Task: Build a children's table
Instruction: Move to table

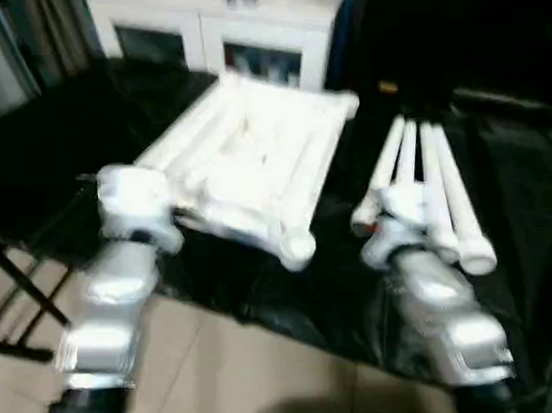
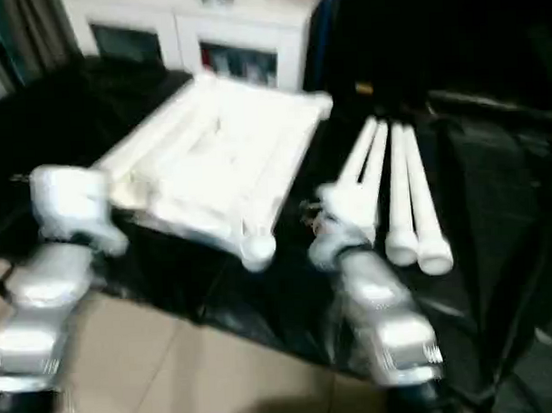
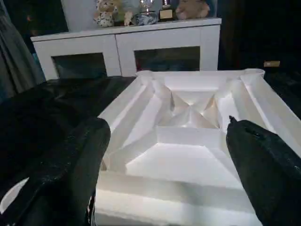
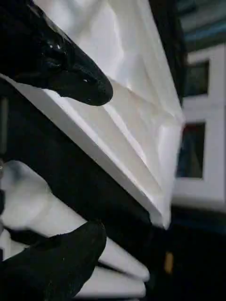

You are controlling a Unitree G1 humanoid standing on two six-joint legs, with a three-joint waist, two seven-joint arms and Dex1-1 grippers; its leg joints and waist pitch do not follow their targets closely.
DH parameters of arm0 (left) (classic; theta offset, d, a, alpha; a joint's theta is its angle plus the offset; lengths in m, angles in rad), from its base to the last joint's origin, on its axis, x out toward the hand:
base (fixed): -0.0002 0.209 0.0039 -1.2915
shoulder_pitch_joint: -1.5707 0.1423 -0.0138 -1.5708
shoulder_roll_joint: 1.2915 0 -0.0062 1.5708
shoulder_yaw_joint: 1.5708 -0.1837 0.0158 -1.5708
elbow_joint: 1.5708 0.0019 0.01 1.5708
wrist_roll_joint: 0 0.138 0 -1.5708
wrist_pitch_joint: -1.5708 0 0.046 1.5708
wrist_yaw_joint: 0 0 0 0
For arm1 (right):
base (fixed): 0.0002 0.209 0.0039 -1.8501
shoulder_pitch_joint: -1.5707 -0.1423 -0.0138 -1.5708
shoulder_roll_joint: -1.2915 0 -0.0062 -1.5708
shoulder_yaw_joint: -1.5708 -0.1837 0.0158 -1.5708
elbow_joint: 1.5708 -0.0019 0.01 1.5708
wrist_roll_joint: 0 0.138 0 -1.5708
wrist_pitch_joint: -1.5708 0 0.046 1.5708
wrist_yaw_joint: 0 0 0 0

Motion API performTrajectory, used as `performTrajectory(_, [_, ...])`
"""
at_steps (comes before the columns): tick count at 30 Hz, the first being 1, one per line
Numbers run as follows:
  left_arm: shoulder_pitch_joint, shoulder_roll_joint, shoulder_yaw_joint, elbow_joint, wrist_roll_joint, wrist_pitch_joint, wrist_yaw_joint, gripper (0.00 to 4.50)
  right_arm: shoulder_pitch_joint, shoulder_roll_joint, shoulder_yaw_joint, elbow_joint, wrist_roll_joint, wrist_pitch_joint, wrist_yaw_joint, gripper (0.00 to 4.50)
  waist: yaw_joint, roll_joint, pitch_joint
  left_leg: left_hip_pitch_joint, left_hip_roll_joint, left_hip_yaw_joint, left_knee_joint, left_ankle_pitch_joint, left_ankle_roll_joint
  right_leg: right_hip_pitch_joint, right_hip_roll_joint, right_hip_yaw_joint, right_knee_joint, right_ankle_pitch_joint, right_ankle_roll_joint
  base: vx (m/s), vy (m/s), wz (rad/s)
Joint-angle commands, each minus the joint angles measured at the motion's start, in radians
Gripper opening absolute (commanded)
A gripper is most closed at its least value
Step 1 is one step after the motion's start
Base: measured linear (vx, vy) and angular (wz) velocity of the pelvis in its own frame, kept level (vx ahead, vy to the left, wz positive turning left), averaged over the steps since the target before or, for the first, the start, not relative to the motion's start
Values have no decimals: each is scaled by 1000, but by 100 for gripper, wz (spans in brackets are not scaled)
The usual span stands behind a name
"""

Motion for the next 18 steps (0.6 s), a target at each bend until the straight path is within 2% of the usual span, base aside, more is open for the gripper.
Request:
performTrajectory(1, [5, 2, 16, 16, 3, -5, -6, 445, -7, 14, 4, 0, -14, 10, -18, 450, 10, 36, -44, -24, 51, 7, -88, 68, -6, 60, -100, 44, -136, -310, -235, 113, 65, -10])
performTrajectory(2, [3, -6, 12, 23, 10, -8, -12, 445, -5, 11, 5, 1, -22, 11, -19, 450, -26, 64, -32, 11, 93, -35, -159, -102, -10, 34, -30, -13, -84, -256, -163, 113, 65, -10])
performTrajectory(3, [0, -9, 9, 28, 11, -11, -15, 445, -3, 10, 6, -2, -24, 11, -18, 450, -56, 73, -60, 111, 128, -88, -167, -229, 38, -28, -14, -29, -22, -169, -149, 162, 74, -4])
performTrajectory(4, [-5, -12, 7, 34, 12, -13, -16, 445, 0, 9, 7, -8, -22, 11, -17, 450, -70, 73, -65, 142, 147, -116, -169, -246, 90, -59, -22, -26, 12, -117, -135, 151, 26, 11])
performTrajectory(5, [-13, -13, 4, 43, 12, -18, -20, 445, 2, 6, 11, -13, -28, 11, -19, 450, -78, 71, -62, 152, 157, -135, -167, -216, 205, -88, -31, -22, 46, -64, -72, 151, 26, 11])
performTrajectory(6, [-21, -14, 0, 52, 12, -20, -23, 445, 4, 4, 12, -17, -32, 10, -21, 450, -86, 50, -60, 146, 154, -128, -163, -161, 305, -107, -50, -6, 54, -16, -21, 100, -2, 3])
performTrajectory(7, [-34, -17, -7, 66, 13, -25, -24, 445, 7, 5, 9, -21, -35, 6, -24, 450, -84, 34, -57, 106, 101, -79, -145, -129, 311, -80, -78, 19, -10, 54, -37, 82, -39, 8])
performTrajectory(8, [-35, -17, -7, 67, 13, -25, -24, 445, 7, 5, 8, -21, -34, 5, -24, 450, -69, 1, -58, 34, 40, -19, -107, -131, 266, -14, -107, 60, -77, 76, -75, 82, -39, 8])
performTrajectory(9, [-50, -19, -16, 83, 13, -32, -24, 445, 10, 5, -2, -25, -36, 3, -27, 450, -26, -12, -68, -40, -24, 18, -2, -83, 183, 88, -178, 141, -136, -91, -136, 85, -44, 13])
performTrajectory(10, [-58, -20, -19, 92, 12, -35, -24, 445, 10, 4, -6, -26, -37, 4, -28, 450, -12, -8, -67, -81, 4, -1, 41, -6, 104, 113, -203, 158, -145, -190, -206, 110, -22, 7])
performTrajectory(11, [-66, -22, -22, 102, 12, -39, -25, 445, 10, 3, -10, -28, -38, 2, -28, 450, -9, 9, -66, -95, 10, -7, 40, 30, 77, 118, -190, 147, -138, -170, -231, 110, -22, 7])
performTrajectory(12, [-71, -25, -23, 108, 15, -42, -26, 445, 10, 3, -13, -27, -40, 1, -28, 450, -17, 17, -59, -96, 17, -5, 2, 85, 49, 107, -143, 99, -134, -178, -253, 114, -15, -1])
performTrajectory(13, [-84, -31, -25, 123, 15, -49, -33, 445, 10, 4, -21, -33, -38, 1, -27, 450, -21, 53, -63, -58, 38, 2, -70, 134, 53, 86, -100, 42, -129, -166, -234, 115, 24, -2])
performTrajectory(14, [-89, -32, -27, 129, 17, -51, -35, 445, 11, 4, -22, -36, -38, 1, -27, 450, -27, 80, -66, -24, 58, -6, -107, 126, 54, 67, -68, 9, -115, -142, -197, 115, 24, -2])
performTrajectory(15, [-96, -34, -28, 139, 19, -55, -39, 445, 12, 4, -24, -38, -38, 2, -28, 450, -84, 99, -71, 58, 115, -86, -133, 101, 151, -14, -4, -31, -14, -57, -131, 137, 59, -2])
performTrajectory(16, [-107, -38, -27, 155, 17, -59, -46, 445, 14, 5, -27, -40, -33, 5, -31, 450, -103, 107, -88, 136, 161, -142, -122, 146, 301, -94, -26, -21, 48, -58, -79, 125, 29, 1])
performTrajectory(17, [-107, -38, -27, 155, 17, -59, -46, 445, 14, 5, -27, -40, -33, 5, -31, 450, -105, 98, -91, 136, 172, -151, -115, 202, 361, -109, -36, -12, 65, -45, -44, 125, 29, 1])
performTrajectory(18, [-111, -37, -29, 162, 19, -61, -49, 445, 15, 6, -28, -41, -32, 5, -33, 450, -103, 82, -88, 119, 176, -146, -107, 345, 448, -133, -61, 10, 74, 5, 22, 79, 4, 1])
